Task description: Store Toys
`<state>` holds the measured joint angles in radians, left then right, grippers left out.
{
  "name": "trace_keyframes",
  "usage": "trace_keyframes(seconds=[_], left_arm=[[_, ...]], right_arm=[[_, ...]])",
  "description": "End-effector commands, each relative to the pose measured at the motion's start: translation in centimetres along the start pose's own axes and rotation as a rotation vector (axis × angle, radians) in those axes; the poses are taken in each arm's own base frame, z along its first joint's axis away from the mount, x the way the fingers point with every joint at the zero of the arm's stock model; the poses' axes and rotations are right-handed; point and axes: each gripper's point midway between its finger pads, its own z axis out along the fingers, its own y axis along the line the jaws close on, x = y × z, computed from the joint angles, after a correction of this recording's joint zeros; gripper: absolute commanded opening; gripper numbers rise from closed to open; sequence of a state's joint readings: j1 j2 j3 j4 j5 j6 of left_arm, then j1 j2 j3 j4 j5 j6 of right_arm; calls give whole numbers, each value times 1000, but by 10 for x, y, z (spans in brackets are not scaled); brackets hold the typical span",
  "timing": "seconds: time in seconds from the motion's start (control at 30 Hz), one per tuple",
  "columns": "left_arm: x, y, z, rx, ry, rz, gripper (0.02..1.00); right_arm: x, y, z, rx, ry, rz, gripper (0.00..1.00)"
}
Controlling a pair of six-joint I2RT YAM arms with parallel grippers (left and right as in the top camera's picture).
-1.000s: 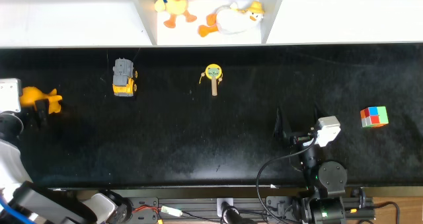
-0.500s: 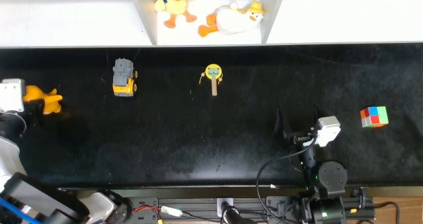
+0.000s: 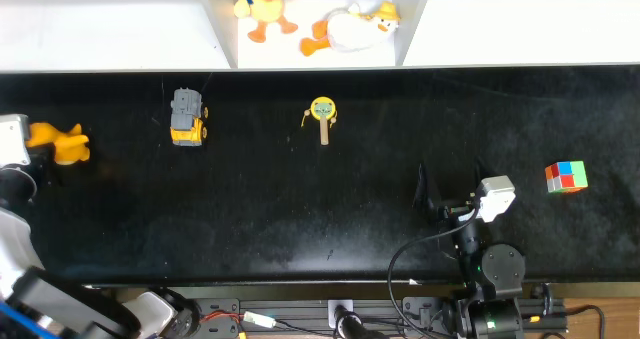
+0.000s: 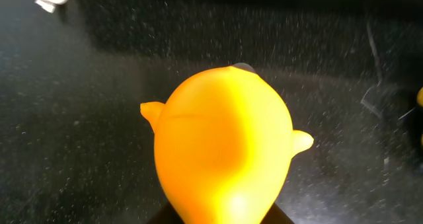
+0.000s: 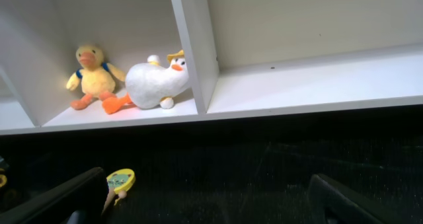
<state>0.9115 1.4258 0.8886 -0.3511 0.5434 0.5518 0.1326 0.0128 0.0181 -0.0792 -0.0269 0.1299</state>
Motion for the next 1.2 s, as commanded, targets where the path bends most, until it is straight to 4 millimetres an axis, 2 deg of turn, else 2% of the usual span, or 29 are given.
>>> trace_keyframes(seconds=[0.03, 0.13, 0.2, 0.33, 0.43, 0.83, 1.2], left_arm=[[-47, -6, -36, -29, -134, -46, 45], [-68, -21, -49, -25, -192, -14, 36], [-81, -35, -51, -7, -224, 29, 38], [-100, -63, -41, 52, -270, 111, 38], [-111, -74, -33, 74, -299, 152, 38], [-140, -47, -9, 27, -366, 15, 36], [-176, -52, 26, 34, -346, 23, 36]], right_arm=[[4, 2, 0, -11, 2, -6, 993], [4, 2, 0, -11, 2, -6, 993], [4, 2, 0, -11, 2, -6, 998], [4, 2, 0, -11, 2, -6, 996], [4, 2, 0, -11, 2, -6, 996], [4, 2, 0, -11, 2, -6, 998], [4, 2, 0, -11, 2, -6, 996]])
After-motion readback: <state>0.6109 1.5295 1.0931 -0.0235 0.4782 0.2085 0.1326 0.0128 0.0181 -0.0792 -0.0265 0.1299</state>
